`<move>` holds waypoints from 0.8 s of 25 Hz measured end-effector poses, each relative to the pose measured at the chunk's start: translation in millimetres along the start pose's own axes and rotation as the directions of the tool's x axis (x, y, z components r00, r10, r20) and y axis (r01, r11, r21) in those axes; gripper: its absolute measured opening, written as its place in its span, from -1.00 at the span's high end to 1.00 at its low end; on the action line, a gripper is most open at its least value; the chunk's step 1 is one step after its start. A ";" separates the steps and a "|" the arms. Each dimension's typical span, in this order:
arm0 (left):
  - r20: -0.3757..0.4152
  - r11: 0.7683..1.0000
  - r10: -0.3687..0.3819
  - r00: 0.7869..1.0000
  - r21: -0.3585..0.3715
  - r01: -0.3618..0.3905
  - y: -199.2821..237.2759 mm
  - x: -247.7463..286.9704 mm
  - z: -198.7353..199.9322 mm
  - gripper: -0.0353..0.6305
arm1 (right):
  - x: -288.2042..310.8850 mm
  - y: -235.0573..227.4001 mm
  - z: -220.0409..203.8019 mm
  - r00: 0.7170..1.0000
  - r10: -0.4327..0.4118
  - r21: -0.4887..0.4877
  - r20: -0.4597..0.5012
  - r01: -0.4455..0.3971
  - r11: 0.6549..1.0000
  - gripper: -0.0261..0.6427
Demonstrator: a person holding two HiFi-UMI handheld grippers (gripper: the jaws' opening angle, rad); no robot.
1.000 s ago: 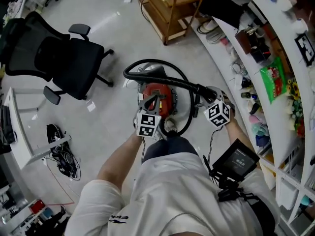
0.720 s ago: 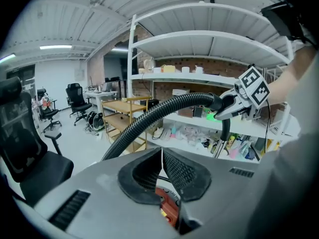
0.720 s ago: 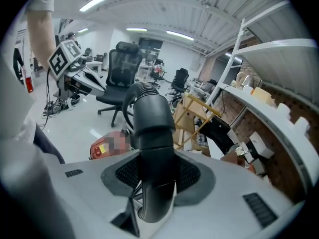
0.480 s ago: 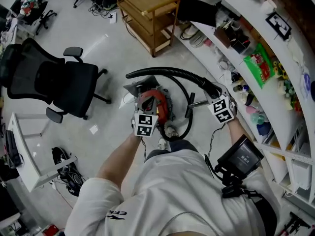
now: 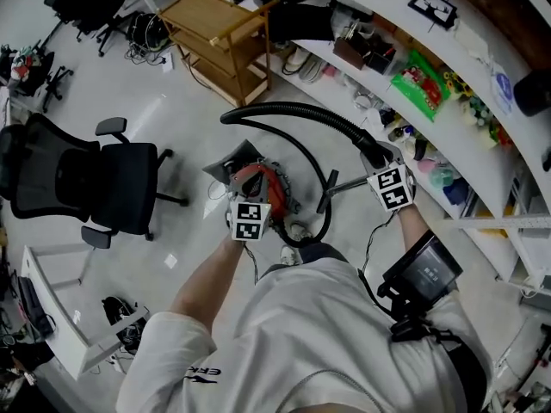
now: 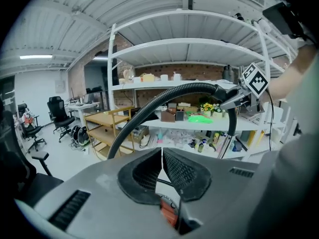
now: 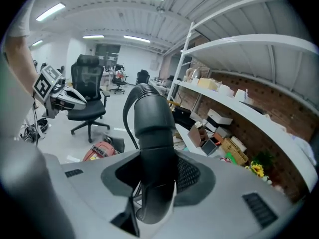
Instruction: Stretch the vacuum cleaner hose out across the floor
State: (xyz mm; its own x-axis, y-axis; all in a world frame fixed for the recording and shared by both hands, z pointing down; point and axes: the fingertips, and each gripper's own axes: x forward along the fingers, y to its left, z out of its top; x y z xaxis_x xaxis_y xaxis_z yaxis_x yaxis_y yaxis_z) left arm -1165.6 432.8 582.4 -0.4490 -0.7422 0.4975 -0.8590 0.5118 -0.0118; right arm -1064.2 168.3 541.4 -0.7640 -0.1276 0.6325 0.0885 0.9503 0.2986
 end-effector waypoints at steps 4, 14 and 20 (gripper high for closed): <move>0.029 0.995 -0.077 0.997 0.065 0.074 -28.7 1.1 10.2 0.88 | -34.9 -0.4 -30.4 0.998 -0.061 0.007 -0.033 0.062 0.998 0.44; 0.146 0.924 -0.264 0.953 0.321 0.207 -104.7 12.5 49.8 0.88 | -116.0 13.4 -141.4 0.969 -0.192 0.055 -0.153 0.203 0.978 0.44; 0.078 0.706 -0.470 0.879 0.632 0.321 -204.9 27.5 69.8 0.55 | -171.9 20.8 -201.5 0.960 -0.208 0.067 -0.190 0.224 0.972 0.44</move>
State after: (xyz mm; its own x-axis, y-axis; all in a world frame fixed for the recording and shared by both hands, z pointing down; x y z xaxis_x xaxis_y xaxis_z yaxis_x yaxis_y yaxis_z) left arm -1019.1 277.3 538.0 -0.0102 -0.9270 0.3749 -0.9056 -0.1504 -0.3965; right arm -802.2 152.7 582.9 -0.6302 -0.3739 0.6805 -0.1281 0.9145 0.3838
